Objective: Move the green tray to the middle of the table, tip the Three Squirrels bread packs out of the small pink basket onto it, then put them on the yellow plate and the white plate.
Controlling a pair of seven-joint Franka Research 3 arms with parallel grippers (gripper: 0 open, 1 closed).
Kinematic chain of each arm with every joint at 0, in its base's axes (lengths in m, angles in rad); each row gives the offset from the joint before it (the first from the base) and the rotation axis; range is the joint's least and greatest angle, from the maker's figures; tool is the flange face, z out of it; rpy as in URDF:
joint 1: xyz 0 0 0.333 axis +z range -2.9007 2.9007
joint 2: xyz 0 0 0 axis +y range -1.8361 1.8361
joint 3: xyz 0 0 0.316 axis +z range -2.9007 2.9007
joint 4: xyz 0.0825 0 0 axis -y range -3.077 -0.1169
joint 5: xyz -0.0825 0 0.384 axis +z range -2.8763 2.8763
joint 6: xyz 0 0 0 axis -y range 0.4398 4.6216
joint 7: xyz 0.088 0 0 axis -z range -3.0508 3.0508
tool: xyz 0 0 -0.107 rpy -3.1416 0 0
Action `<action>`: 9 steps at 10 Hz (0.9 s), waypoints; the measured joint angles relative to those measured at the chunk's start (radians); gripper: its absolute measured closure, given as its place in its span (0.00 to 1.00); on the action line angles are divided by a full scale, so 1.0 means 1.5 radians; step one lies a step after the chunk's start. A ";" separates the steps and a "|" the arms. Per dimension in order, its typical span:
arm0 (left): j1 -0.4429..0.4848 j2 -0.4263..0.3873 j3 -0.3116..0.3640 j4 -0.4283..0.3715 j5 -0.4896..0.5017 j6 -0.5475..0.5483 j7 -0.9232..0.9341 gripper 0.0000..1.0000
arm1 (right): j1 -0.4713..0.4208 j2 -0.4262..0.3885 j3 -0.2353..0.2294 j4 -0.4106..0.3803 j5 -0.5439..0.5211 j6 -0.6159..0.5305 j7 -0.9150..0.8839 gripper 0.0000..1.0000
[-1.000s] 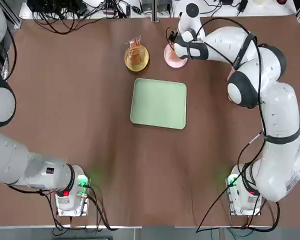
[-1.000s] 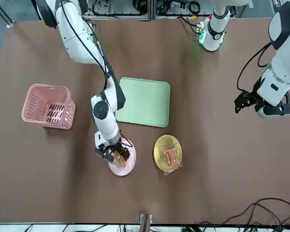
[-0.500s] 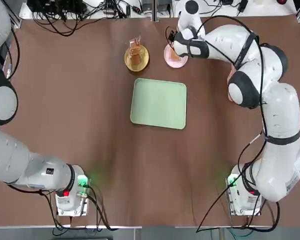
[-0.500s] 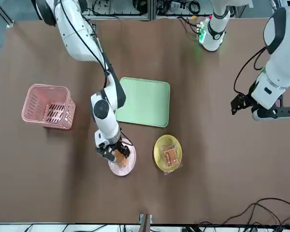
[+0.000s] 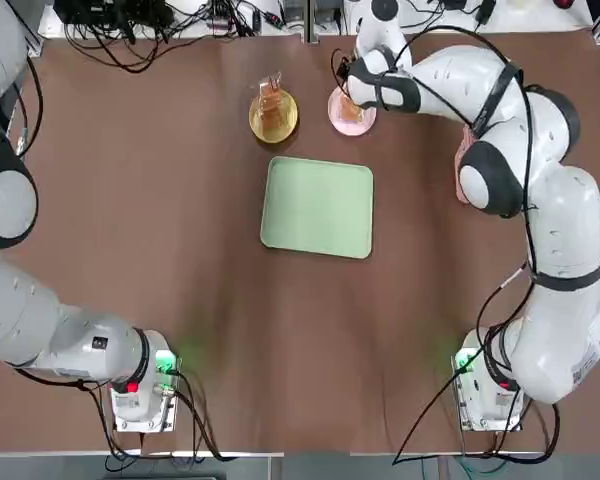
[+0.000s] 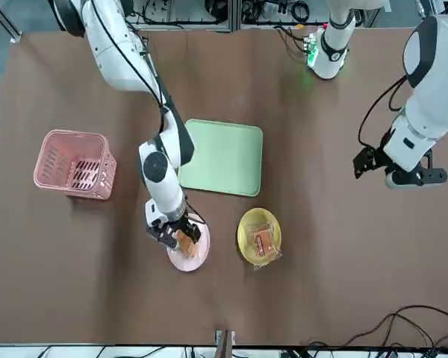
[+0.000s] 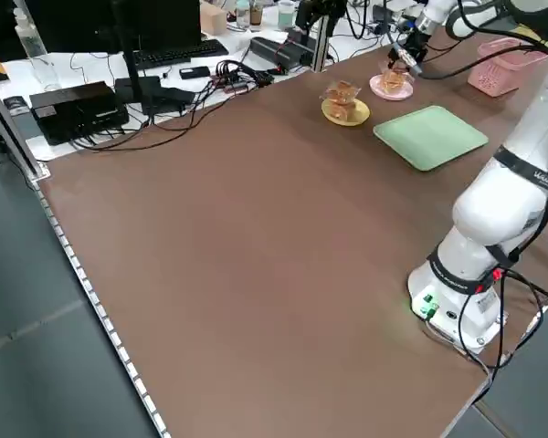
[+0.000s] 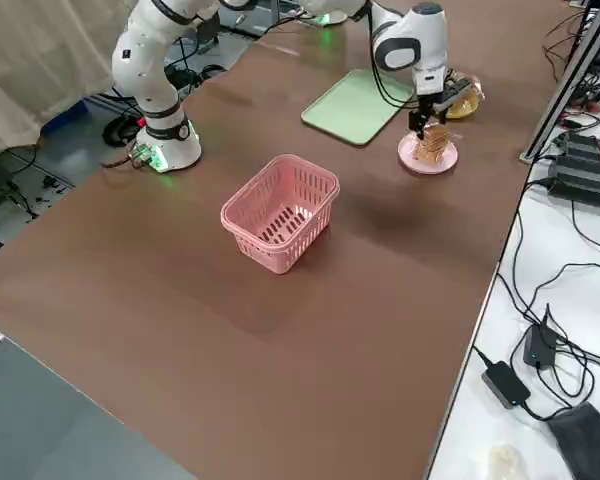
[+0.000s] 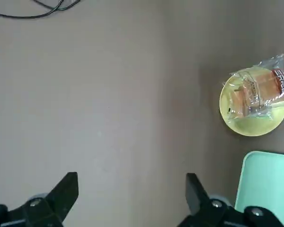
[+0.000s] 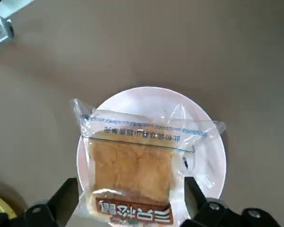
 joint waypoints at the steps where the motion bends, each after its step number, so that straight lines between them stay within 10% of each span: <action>1: 0.000 0.000 -0.001 0.005 0.000 0.000 0.000 0.00 | -0.001 -0.009 0.000 0.000 0.000 -0.013 -0.002 0.01; 9: -0.002 0.016 -0.004 0.109 0.000 -0.100 0.001 0.00 | -0.156 -0.242 -0.011 0.010 0.001 -0.316 -0.237 0.01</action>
